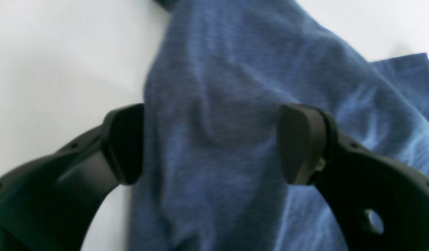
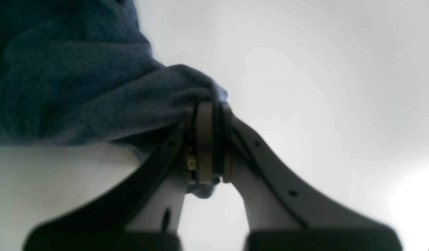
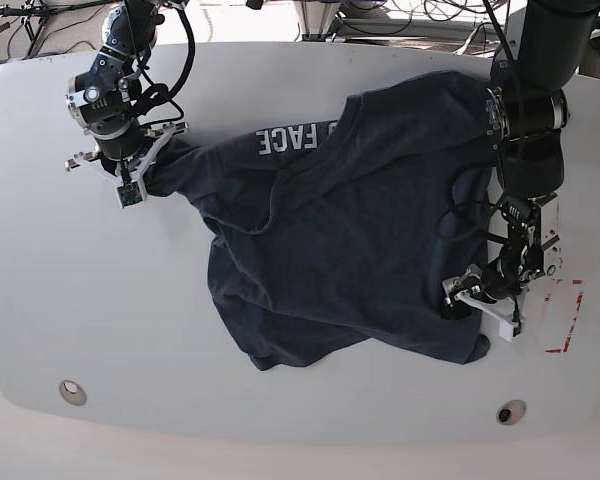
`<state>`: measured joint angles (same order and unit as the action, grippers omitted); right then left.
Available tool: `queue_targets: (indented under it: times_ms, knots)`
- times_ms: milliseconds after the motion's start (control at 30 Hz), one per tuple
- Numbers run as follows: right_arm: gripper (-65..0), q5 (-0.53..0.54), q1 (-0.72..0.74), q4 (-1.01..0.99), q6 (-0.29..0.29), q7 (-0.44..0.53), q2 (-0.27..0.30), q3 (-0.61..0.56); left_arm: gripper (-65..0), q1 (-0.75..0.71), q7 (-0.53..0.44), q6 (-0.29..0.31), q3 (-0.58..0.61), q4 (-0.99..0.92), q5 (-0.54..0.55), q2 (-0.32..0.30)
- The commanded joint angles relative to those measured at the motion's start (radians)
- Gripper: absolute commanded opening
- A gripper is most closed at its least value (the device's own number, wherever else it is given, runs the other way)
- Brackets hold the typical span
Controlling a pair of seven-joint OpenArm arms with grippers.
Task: Fold the T-shirt properly
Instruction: 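Release with the left gripper and grasp the shirt hem corner, then lift the shirt with both grippers and stretch it between them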
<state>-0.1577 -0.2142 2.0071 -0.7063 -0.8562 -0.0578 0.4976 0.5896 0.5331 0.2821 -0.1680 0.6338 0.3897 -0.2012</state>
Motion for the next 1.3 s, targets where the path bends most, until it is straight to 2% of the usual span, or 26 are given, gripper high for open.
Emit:
queue_targets:
  times_ms: [0,33,167,233,267,467,633,767,1167,1267]
  knots:
    - [-65.0,0.007,0.009,0.017,0.008,0.022,0.003,0.002,-17.1,0.019,0.029,0.003,0.002,0.005,0.004,-0.001]
    - [-65.0,0.007,0.009,0.017,0.008,0.022,0.003,0.002,-21.1,0.019,0.028,0.003,0.002,0.005,0.004,-0.001]
    - [-65.0,0.007,0.009,0.017,0.008,0.042,0.003,0.002,-50.7,0.017,0.023,0.001,0.002,0.005,0.004,-0.001]
    - [-65.0,0.007,0.008,0.016,0.008,0.059,0.003,0.002,-62.8,0.016,0.009,0.001,0.002,0.005,0.002,-0.002]
    - [-65.0,0.007,0.006,0.014,0.008,0.064,0.002,0.002,-65.0,0.016,-0.003,0.001,0.003,0.005,0.001,-0.004]
    - [-65.0,0.007,0.003,0.004,0.008,0.068,0.002,0.002,-65.0,-0.01,-0.02,0.001,0.003,0.018,-0.056,-0.005]
    - [-65.0,0.007,0.002,0.004,0.008,0.068,0.002,0.003,-65.0,-0.033,-0.011,0.001,0.0,0.108,-0.073,-0.011]
    - [-65.0,0.007,0.002,0.007,0.008,0.068,0.002,0.017,-65.0,-0.078,0.058,0.001,-0.003,0.228,-0.067,-0.047]
    - [-65.0,0.002,0.088,-0.01,0.008,0.062,0.009,0.088,-65.0,-0.155,0.27,0.003,-0.138,0.584,-0.068,-0.053]
    - [-65.0,0.0,0.12,-0.018,0.008,0.061,0.034,0.089,-65.0,-0.185,0.335,0.003,-0.14,0.699,-0.067,-0.053]
